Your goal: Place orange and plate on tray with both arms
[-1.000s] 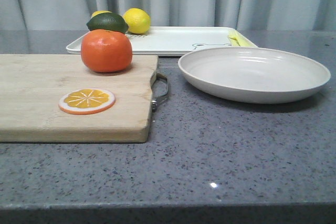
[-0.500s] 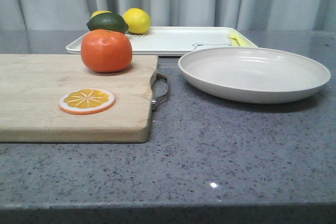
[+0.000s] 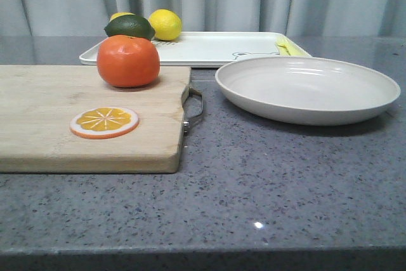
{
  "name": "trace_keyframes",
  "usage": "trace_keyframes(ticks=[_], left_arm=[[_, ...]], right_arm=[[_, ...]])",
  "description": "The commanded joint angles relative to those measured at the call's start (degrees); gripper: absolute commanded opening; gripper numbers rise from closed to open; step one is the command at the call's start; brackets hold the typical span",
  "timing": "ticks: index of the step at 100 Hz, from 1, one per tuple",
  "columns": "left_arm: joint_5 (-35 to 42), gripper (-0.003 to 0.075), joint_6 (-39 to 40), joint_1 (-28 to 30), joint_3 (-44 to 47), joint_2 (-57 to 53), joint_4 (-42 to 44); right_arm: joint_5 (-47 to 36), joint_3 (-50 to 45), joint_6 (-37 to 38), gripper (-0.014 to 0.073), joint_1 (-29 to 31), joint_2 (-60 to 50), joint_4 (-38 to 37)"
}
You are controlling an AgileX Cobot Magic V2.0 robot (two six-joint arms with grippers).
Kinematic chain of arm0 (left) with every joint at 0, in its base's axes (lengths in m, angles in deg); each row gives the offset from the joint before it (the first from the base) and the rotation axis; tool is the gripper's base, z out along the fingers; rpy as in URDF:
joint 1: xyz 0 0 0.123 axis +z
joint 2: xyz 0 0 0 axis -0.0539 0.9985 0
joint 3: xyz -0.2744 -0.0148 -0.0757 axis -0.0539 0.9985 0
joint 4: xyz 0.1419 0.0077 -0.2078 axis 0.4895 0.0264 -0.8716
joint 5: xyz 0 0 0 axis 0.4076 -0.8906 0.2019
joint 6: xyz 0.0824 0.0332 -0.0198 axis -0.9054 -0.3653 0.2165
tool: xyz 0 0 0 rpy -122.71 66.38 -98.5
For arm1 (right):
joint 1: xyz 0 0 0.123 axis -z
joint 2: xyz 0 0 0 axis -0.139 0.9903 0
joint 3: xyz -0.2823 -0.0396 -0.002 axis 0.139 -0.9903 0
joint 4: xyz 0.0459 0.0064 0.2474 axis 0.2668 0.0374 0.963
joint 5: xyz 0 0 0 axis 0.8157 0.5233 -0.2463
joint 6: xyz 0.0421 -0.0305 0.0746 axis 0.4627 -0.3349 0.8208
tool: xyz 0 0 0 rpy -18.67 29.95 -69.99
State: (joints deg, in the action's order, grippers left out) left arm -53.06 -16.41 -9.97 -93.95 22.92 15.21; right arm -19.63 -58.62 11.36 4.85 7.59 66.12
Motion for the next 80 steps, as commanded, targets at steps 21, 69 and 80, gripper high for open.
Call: trace_keyframes(ticks=[21, 69, 80], left_arm=[[-13.09, -0.0019, 0.63, 0.01, -17.96, 8.32, -5.93], [-34.7, -0.0019, -1.93, 0.01, -41.82, 29.24, -9.6], [-34.99, -0.0019, -1.93, 0.01, -41.96, 30.41, -9.75]], right_arm=[[17.35, 18.46, 0.03, -0.0066, 0.23, 4.83, 1.27], [29.91, 35.6, 0.03, -0.0066, 0.23, 20.88, 1.46], [28.6, 35.66, 0.03, -0.0066, 0.23, 21.02, 1.46]])
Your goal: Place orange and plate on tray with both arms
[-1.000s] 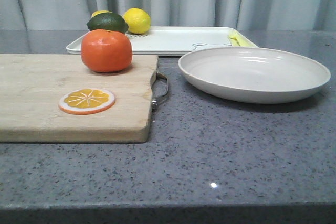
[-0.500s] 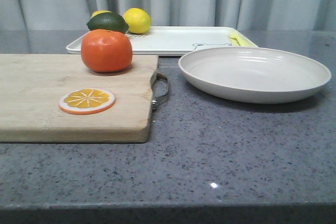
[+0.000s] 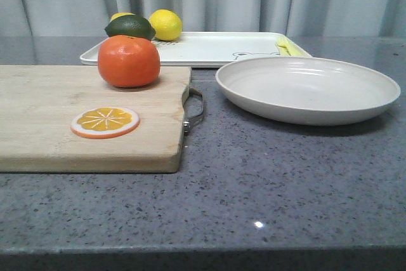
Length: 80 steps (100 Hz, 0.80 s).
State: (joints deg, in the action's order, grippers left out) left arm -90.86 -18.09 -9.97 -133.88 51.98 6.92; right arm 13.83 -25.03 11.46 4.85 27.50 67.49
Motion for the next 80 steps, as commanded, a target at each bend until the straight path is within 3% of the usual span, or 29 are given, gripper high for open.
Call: trace_keyframes(ticks=[1, 35, 45, 50, 67, 74, 80], left_arm=[[2.82, -0.0019, -0.25, 0.01, -2.03, 1.49, -1.47], [1.72, 0.0006, -1.31, 0.01, -2.03, 1.69, -1.6], [0.99, 0.0119, -1.31, 0.01, -2.03, 1.69, -1.6], [0.89, 0.0216, -1.31, 0.01, -2.03, 1.69, -1.6], [0.86, 0.0524, -2.58, 0.01, -2.03, 1.69, -1.6], [0.48, 0.0576, -6.21, 0.01, -2.03, 1.69, -1.6], [0.09, 0.0578, -7.25, 0.01, -2.03, 1.69, -1.6]], right_arm=[[-4.91, 2.07, -0.07, -0.0066, 0.23, 1.1, 0.09], [-2.86, 2.07, -0.07, -0.0055, 0.23, 1.1, 0.51], [-2.57, 2.07, -0.07, 0.0026, 0.23, 1.1, 1.62], [-2.57, 2.07, -0.07, 0.0094, 0.23, 1.1, 2.64], [-2.99, 2.07, -0.07, 0.0397, 0.23, 1.1, 4.09], [-3.67, 2.07, -0.07, 0.048, 0.23, 1.1, 4.09], [-4.07, 2.07, -0.07, 0.051, 0.23, 1.1, 4.09]])
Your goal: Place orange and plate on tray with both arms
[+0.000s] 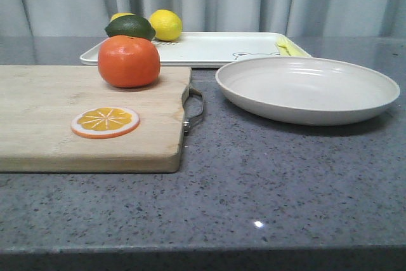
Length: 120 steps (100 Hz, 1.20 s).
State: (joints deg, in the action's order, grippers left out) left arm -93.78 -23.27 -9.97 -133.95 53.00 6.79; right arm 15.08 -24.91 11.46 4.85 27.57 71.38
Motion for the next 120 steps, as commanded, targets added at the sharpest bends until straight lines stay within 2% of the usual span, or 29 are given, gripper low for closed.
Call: trace_keyframes(ticks=[1, 11, 18, 42, 60, 79, 100, 120], left_arm=[[2.9, 0.0578, -2.07, 0.01, -1.95, 0.67, -1.46], [2.77, 0.0578, -2.5, 0.01, -1.95, 0.67, -2.18], [2.21, 0.0578, -6.9, 0.01, -1.95, 0.67, -4.81], [2.33, 0.0576, -23.17, 0.01, -1.95, 5.47, -24.32], [4.83, 0.0568, -32.47, 0.01, -1.95, 13.68, -34.15], [5.79, 0.0568, -46.32, -0.49, -1.95, 22.71, -46.28], [15.37, 0.0568, -51.56, -7.29, -2.13, 31.68, -47.35], [23.55, 0.0568, -51.56, -15.78, -6.34, 40.01, -47.11]], right_arm=[[-5.43, 1.94, -0.07, 0.0512, 0.23, 1.04, 0.2], [-5.62, 1.94, -0.07, 0.051, 0.23, 1.04, 0.2], [-5.5, 1.94, -0.07, 0.051, 0.23, 1.04, 0.2], [-5.3, 1.94, -0.07, 0.051, 0.23, 1.08, 0.2], [-5.05, 1.94, -0.12, 0.051, 0.23, 1.08, 0.2], [-5.05, 1.94, -0.12, 0.051, 0.23, 1.08, 0.2], [-5.06, 1.89, -0.12, 0.051, 0.23, 1.08, 0.2], [-5.06, 1.89, -0.12, 0.051, 0.23, 1.08, 0.2]])
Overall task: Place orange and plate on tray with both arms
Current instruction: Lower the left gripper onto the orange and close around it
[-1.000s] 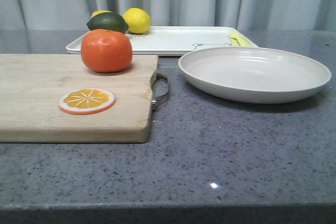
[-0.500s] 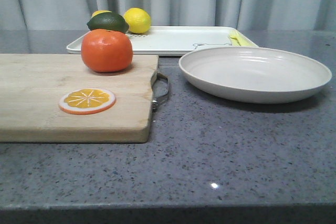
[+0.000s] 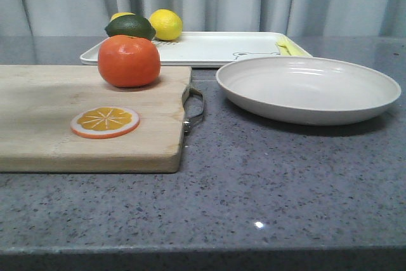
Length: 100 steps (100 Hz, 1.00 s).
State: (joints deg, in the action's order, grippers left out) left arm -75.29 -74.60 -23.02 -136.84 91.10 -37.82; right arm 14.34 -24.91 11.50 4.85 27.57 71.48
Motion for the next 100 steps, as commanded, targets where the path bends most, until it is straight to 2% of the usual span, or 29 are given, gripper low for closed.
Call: trace_keyframes(ticks=[1, 10, 41, 72, 100], left_arm=[[5.38, 0.0568, -0.23, -2.94, -3.61, 2.21, -2.5], [8.01, 0.0568, -0.23, -4.45, -5.92, 5.85, -3.26], [7.89, 0.0568, -0.23, -4.48, -12.04, 14.69, -5.91], [7.67, 0.0568, -0.12, -4.48, -12.21, 19.77, -6.56], [7.67, 0.0567, -0.12, -4.48, -12.1, 20.02, -6.56]], right_arm=[[-4.32, 1.89, -0.17, 0.051, 0.23, 1.08, 0.1], [-4.07, 1.89, -0.17, 0.051, 0.23, 1.08, 0.05], [-3.89, 1.89, -0.17, 0.051, 0.23, 1.08, 0.05], [-3.92, 1.89, -0.17, 0.051, 0.23, 1.08, 0.0], [-3.92, 1.89, -0.17, 0.051, 0.23, 1.08, -0.05]])
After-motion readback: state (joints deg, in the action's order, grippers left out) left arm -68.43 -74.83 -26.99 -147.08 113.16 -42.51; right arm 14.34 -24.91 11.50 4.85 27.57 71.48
